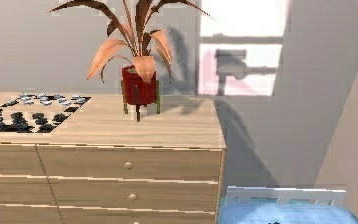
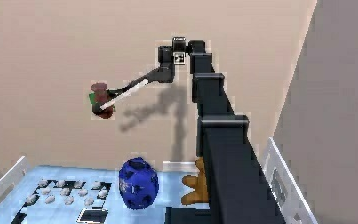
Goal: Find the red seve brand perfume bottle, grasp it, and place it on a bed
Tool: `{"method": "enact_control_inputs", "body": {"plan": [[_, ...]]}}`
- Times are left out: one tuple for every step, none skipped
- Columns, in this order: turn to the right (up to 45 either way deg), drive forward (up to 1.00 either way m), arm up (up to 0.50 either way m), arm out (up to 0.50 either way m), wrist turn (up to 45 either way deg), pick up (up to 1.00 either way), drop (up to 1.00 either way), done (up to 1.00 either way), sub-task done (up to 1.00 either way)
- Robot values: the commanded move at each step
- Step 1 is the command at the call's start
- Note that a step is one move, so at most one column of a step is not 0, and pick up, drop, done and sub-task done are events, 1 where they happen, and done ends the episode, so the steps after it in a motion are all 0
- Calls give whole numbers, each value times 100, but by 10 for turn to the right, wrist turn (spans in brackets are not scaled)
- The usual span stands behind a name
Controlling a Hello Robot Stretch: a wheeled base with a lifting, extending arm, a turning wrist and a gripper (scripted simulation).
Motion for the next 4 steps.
{"method": "enact_control_inputs", "body": {"plan": [[0, 0, 0, 0, 330, 0, 0, 0, 0], [0, 0, -40, 0, 0, 0, 0, 0, 0], [0, 0, -32, 0, 0, 0, 0, 0, 0], [0, 0, 0, 0, 0, 0, 100, 0, 0]]}}
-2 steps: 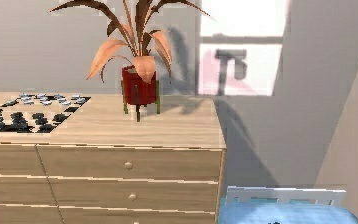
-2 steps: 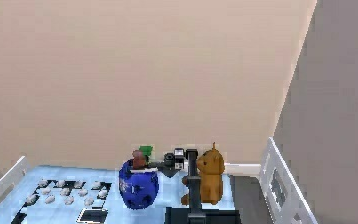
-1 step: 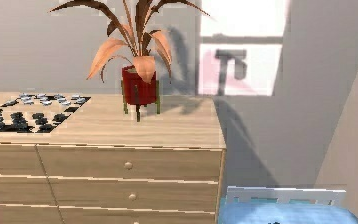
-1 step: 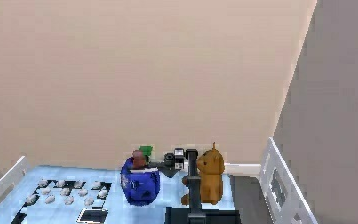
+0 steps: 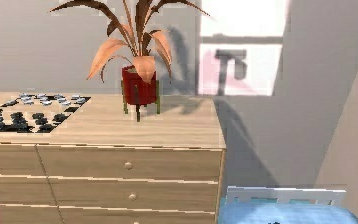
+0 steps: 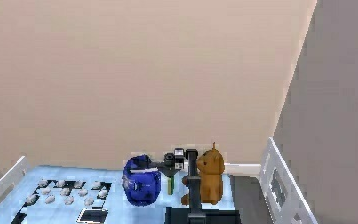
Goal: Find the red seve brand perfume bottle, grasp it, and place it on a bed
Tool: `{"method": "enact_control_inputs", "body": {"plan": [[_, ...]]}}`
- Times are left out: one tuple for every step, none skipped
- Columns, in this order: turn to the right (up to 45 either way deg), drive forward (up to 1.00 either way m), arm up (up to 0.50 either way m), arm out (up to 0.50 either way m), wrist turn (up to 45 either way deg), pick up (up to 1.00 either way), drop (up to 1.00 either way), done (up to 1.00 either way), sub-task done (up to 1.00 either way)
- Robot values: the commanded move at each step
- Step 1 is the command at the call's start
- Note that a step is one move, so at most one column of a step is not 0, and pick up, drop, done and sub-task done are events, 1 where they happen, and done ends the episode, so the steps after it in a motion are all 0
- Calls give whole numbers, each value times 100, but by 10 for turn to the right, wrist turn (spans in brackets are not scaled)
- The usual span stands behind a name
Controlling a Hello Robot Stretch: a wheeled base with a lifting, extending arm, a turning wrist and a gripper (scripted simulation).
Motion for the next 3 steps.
{"method": "enact_control_inputs", "body": {"plan": [[0, 0, 10, 0, 0, 0, 0, 0, 0], [0, 0, 0, -8, 0, 0, 0, 0, 0], [0, 0, 0, 0, 0, 0, 0, 100, 0]]}}
